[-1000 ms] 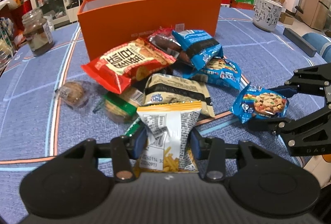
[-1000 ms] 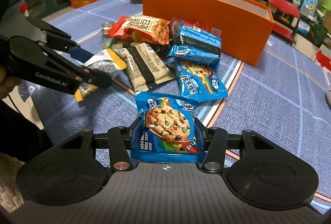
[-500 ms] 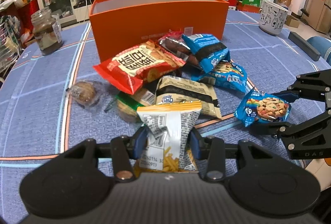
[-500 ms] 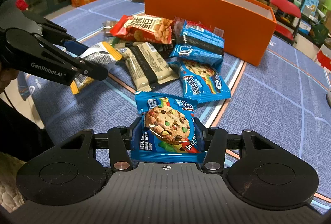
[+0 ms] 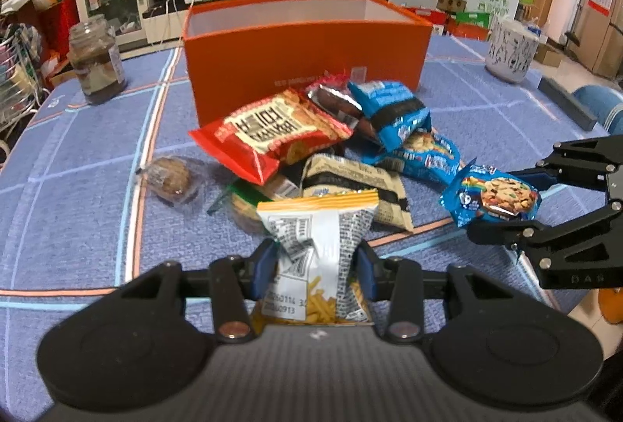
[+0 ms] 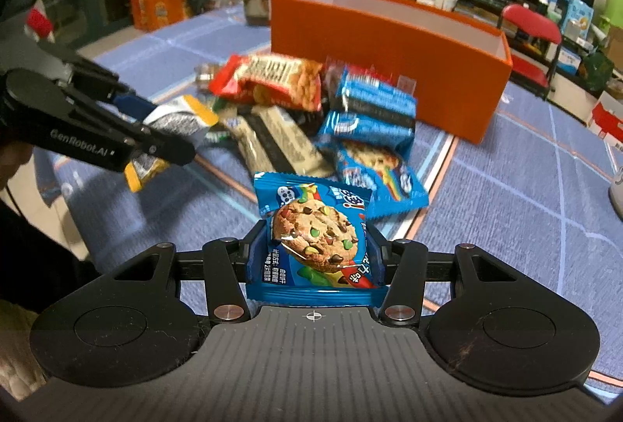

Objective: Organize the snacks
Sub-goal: 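Lift the chip bag with the left tool while the right holds the cookie pack, then open both tools over the orange box to drop the packs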

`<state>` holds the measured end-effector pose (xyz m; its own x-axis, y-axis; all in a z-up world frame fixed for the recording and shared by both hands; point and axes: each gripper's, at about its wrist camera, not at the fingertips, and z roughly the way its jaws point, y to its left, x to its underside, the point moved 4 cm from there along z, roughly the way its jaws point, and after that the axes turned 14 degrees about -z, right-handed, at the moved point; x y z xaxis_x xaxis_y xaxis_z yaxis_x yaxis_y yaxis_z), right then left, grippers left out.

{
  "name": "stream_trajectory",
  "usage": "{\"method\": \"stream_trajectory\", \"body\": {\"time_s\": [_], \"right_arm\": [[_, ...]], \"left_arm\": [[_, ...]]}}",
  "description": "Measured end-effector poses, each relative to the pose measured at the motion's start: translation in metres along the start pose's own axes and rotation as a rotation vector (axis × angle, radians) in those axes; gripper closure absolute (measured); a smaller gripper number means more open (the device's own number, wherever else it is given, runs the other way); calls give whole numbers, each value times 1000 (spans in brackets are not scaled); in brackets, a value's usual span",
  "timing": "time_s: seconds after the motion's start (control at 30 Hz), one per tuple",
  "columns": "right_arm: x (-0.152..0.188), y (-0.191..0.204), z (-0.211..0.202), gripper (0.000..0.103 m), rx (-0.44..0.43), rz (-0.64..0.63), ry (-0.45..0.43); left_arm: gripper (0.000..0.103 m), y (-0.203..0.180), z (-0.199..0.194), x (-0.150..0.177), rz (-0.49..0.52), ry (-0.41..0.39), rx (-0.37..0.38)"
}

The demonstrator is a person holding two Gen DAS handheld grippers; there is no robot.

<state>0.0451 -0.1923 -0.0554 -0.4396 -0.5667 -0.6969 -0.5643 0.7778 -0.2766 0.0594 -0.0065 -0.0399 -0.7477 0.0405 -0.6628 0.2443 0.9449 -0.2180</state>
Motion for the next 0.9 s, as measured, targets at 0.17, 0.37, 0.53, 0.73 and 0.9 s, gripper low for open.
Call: {"method": "stream_trajectory", "body": {"time_s": [0.17,0.37,0.53,0.73,0.9], "right_arm": [[-12,-6,-18,67,19,48,-62],[-45,-41,-39,67,79,146,-180],[-109,-91,-26,67,174,126,-230],[-185,-150,31,49,263,149,-170],[-170,-135,12,42,270,147,-236]], "left_arm": [[61,4,-23,-15,-31,-52,23],[61,10,-37,-70,-51,-135,32],[61,4,-26,-151,-26,-238,-9],[48,-4,39,-236,-17,-257,-64],[22,10,11,-215,-28,-314,-29]]}}
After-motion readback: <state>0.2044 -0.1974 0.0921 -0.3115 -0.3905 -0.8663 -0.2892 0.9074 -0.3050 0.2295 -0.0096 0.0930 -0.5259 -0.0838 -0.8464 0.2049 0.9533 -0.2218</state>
